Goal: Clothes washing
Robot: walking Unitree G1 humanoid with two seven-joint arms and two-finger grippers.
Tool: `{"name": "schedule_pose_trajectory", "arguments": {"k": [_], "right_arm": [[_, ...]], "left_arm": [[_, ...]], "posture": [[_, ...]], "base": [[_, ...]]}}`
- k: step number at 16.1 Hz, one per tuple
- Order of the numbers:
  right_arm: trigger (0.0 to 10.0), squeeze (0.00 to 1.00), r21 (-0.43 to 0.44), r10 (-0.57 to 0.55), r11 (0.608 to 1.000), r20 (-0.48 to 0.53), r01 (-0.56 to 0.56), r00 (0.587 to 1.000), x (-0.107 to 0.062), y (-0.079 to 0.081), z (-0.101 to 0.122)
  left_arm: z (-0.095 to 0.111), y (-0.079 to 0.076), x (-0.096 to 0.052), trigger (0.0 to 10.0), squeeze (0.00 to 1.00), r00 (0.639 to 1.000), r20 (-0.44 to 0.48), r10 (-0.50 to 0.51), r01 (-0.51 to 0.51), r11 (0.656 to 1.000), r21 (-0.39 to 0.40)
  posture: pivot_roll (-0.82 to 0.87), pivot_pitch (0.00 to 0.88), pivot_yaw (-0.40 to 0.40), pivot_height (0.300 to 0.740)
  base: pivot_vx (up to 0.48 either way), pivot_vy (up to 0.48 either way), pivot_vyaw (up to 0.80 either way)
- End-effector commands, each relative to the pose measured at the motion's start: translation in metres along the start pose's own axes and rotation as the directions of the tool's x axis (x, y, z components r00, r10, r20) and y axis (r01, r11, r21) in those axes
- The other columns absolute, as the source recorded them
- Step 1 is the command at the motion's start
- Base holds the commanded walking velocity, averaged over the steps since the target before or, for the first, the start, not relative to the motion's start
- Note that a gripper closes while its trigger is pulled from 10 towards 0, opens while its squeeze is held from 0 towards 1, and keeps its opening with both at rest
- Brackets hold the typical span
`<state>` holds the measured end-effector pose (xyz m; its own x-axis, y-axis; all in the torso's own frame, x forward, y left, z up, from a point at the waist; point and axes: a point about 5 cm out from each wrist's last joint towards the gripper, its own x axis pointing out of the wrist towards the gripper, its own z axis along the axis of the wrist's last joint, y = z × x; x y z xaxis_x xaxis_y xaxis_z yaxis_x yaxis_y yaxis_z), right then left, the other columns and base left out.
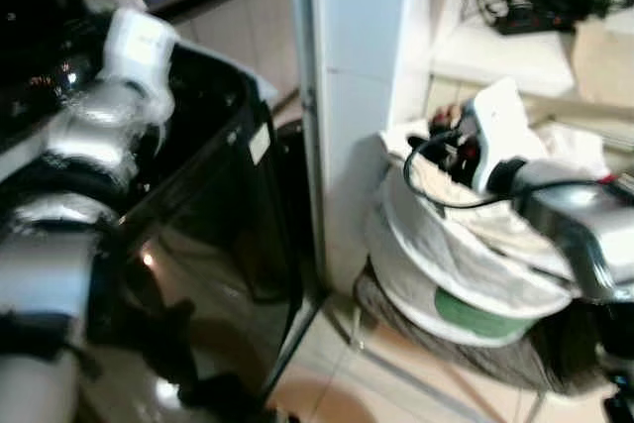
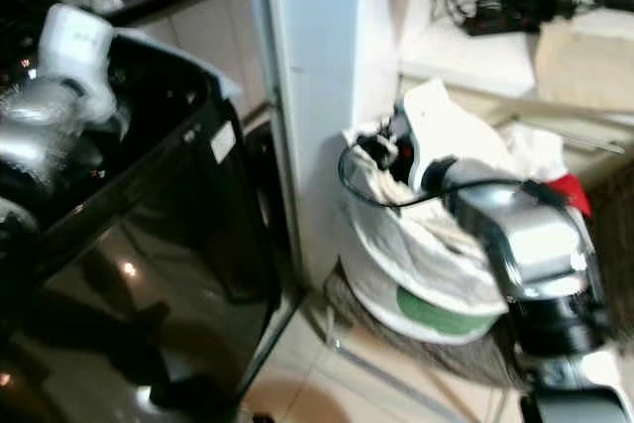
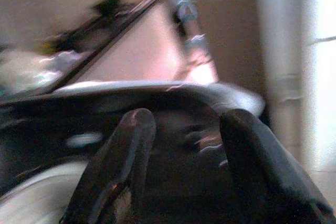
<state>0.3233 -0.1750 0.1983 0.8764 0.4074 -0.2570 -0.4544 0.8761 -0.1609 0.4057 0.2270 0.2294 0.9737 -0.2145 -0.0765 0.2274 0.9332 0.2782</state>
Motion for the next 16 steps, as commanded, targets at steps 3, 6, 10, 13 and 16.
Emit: {"name": "schedule_pose_trajectory", "arguments": {"k": [3, 6, 10, 13, 16], "right_arm": [[10.0, 1.00, -0.057, -0.117, 0.992, -0.019, 0.116, 0.993, 0.016, -0.021, -0.011], [10.0, 1.00, -0.066, -0.131, 0.990, -0.080, 0.125, 0.988, 0.035, -0.033, -0.032], [10.0, 1.00, -0.048, -0.058, 0.998, -0.123, 0.052, 0.991, 0.048, -0.030, -0.050], [10.0, 1.00, -0.045, -0.109, 0.994, -0.156, 0.103, 0.982, 0.054, -0.035, -0.061], [10.0, 1.00, 0.022, -0.118, 0.992, -0.194, 0.124, 0.974, 0.059, -0.030, -0.071]], "left_arm": [[-0.005, -0.062, -0.002, 10.0, 0.00, 0.952, 0.168, -0.256, 0.270, 0.960, -0.069], [-0.010, -0.112, -0.020, 10.0, 0.00, 0.874, 0.229, -0.428, 0.449, 0.892, -0.048], [-0.013, -0.135, -0.046, 10.0, 0.00, 0.822, 0.220, -0.525, 0.543, 0.839, -0.030], [-0.012, -0.148, -0.065, 10.0, 0.00, 0.770, 0.214, -0.602, 0.620, 0.784, -0.027], [-0.017, -0.152, -0.074, 10.0, 0.00, 0.765, 0.173, -0.620, 0.634, 0.773, -0.036]], "posture": [[-0.10, 0.000, 0.117, 0.740], [-0.09, 0.000, 0.119, 0.740], [-0.07, 0.000, 0.119, 0.740], [-0.04, 0.016, 0.130, 0.740], [-0.02, 0.046, 0.142, 0.740]], "base": [[0.000, 0.000, 0.00], [0.000, 0.000, 0.00], [0.000, 0.000, 0.00], [0.000, 0.000, 0.00], [0.000, 0.000, 0.00]]}}
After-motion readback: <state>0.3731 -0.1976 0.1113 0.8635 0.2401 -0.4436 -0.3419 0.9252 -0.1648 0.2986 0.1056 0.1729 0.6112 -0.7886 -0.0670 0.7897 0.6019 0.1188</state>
